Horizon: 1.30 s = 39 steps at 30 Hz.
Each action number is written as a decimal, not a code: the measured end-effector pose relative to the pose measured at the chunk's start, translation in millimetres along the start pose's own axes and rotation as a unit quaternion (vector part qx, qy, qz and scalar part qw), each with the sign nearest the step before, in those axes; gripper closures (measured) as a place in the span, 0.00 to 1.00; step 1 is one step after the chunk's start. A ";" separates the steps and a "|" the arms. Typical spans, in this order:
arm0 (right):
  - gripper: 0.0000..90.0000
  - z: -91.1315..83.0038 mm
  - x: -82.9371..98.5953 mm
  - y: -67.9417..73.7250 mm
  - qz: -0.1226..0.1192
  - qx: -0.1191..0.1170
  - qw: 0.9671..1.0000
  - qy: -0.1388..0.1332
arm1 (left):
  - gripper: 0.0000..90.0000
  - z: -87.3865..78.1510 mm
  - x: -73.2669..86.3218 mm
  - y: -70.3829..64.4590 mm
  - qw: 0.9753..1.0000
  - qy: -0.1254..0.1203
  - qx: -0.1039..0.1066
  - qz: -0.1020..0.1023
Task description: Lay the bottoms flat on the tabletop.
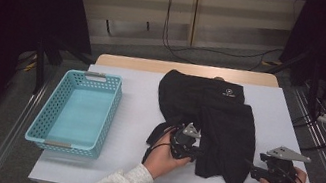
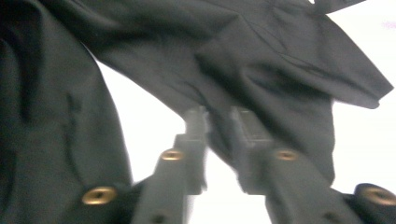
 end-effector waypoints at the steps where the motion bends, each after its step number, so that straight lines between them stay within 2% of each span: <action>1: 0.47 0.0 0.0 -0.2 0.000 0.000 1.000 0.000 | 0.97 1.3 0.2 -1.3 1.000 -0.004 0.006 -0.003; 2: 0.49 0.6 0.3 -0.6 0.003 0.000 1.000 0.003 | 0.98 1.2 -0.2 -1.8 1.000 -0.003 0.006 -0.001; 6: 0.65 5.8 3.9 -0.3 0.011 -0.015 1.000 0.021 | 0.99 -3.7 -0.4 -1.3 1.000 0.009 0.011 -0.016; 9: 0.98 6.4 3.2 1.0 -0.002 -0.027 0.999 0.026 | 0.99 -13.4 -3.5 0.4 1.000 -0.001 0.016 -0.026; 10: 1.00 5.4 2.3 0.9 -0.006 -0.029 0.999 0.024 | 0.99 -18.2 -5.1 1.6 0.999 -0.009 0.015 -0.029; 11: 1.00 3.9 0.5 0.8 -0.010 -0.039 0.999 0.021 | 0.99 -20.6 -6.0 2.6 0.999 -0.013 0.015 -0.029; 13: 1.00 2.6 -2.4 -3.0 -0.012 -0.034 0.999 0.016 | 0.99 -25.7 -7.8 6.5 0.999 -0.023 0.014 -0.033; 16: 1.00 2.1 -10.7 -13.4 -0.008 -0.015 1.000 -0.001 | 0.99 -28.4 -9.5 11.3 0.999 -0.034 0.013 -0.038; 18: 1.00 3.7 -15.8 -22.6 -0.005 0.006 1.000 -0.012 | 0.99 -28.2 -10.1 14.0 0.998 -0.038 0.014 -0.042; 20: 1.00 7.6 -17.3 -25.2 0.015 -0.010 1.000 -0.014 | 0.99 -24.6 -8.4 15.0 0.999 -0.031 0.014 -0.039; 21: 1.00 7.8 -16.0 -22.9 0.021 -0.010 1.000 -0.014 | 0.99 -23.0 -7.6 15.1 0.999 -0.026 0.013 -0.035; 22: 0.97 7.4 -15.2 -19.2 0.015 -0.016 1.000 -0.016 | 0.99 -21.1 -7.0 14.8 0.999 -0.024 0.013 -0.035; 23: 0.86 6.7 -13.6 -12.5 0.013 -0.028 0.999 -0.013 | 0.99 -19.3 -6.8 14.2 0.999 -0.023 0.014 -0.036; 24: 0.78 6.1 -11.6 -6.8 0.014 -0.030 0.999 -0.009 | 0.99 -18.2 -6.8 13.6 0.999 -0.022 0.014 -0.035; 26: 0.76 4.3 -8.4 4.1 -0.004 -0.040 0.999 -0.004 | 0.99 -17.5 -7.1 12.9 0.999 -0.019 0.016 -0.034; 28: 0.67 1.9 -9.0 13.0 -0.009 -0.046 0.999 -0.006 | 0.99 -17.4 -7.6 11.9 0.999 -0.020 0.014 -0.034; 30: 0.68 3.2 -7.1 21.8 -0.021 -0.044 0.999 0.004 | 0.99 -16.8 -7.8 11.0 0.999 -0.019 0.014 -0.031; 32: 0.77 9.1 -3.1 29.7 -0.037 -0.051 0.998 0.020 | 0.99 -16.0 -7.4 11.0 0.999 -0.017 0.015 -0.033; 33: 0.91 11.3 -3.5 30.9 -0.046 -0.047 0.998 0.010 | 0.99 -16.0 -7.1 11.3 0.999 -0.016 0.013 -0.033; 34: 1.00 11.5 -4.5 30.8 -0.051 -0.053 0.997 0.014 | 0.99 -16.5 -7.0 11.9 0.999 -0.015 0.009 -0.033; 38: 1.00 11.2 -10.4 23.0 -0.057 -0.055 0.997 0.017 | 0.99 -21.4 -9.2 14.7 0.999 -0.025 0.011 -0.034; 39: 1.00 9.3 -14.0 16.5 -0.053 -0.044 0.998 0.008 | 0.99 -21.9 -9.7 15.2 0.999 -0.028 0.010 -0.035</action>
Point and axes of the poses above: each handheld gripper's, and its own axes: z roughly forward along the jaws, x roughly out of its underside, y roughly to its left, the point moved 6 cm from there along z, roughly forward along the jaws, and after that the axes turned 12 degrees about x, right-handed, at the moved point
